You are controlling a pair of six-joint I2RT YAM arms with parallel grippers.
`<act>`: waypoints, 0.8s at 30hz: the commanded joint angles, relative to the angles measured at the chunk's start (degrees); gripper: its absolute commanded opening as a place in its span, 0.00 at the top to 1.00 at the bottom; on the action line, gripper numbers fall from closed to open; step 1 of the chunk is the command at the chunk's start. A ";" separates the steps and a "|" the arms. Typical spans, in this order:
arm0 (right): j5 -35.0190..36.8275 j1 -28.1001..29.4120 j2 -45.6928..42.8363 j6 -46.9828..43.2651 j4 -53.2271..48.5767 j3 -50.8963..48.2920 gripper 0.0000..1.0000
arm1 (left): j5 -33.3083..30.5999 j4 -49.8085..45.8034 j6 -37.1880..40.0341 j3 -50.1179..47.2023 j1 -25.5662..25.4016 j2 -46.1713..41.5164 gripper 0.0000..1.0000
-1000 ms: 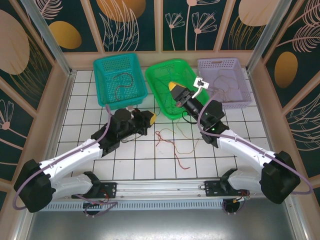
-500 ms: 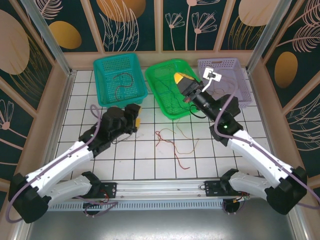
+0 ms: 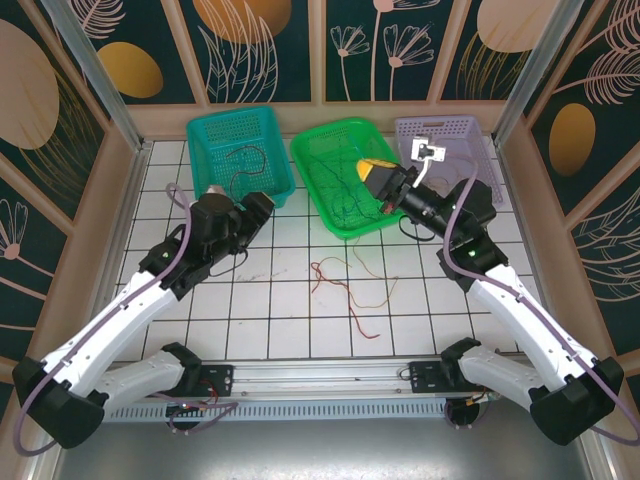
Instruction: Untangle the cables
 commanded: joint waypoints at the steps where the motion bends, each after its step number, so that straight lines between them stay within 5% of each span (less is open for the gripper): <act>1: -4.21 0.06 -0.69 -0.76 -1.61 -0.10 1.00 | 4.53 -3.28 7.56 0.30 0.20 3.40 0.20; 7: -6.34 0.73 0.29 -0.30 -1.89 -0.49 1.00 | 2.57 -2.28 10.28 1.80 0.16 3.05 0.07; 24: -10.46 5.59 1.45 4.03 3.08 0.07 1.00 | 3.65 -1.09 8.61 -4.04 0.22 5.94 0.06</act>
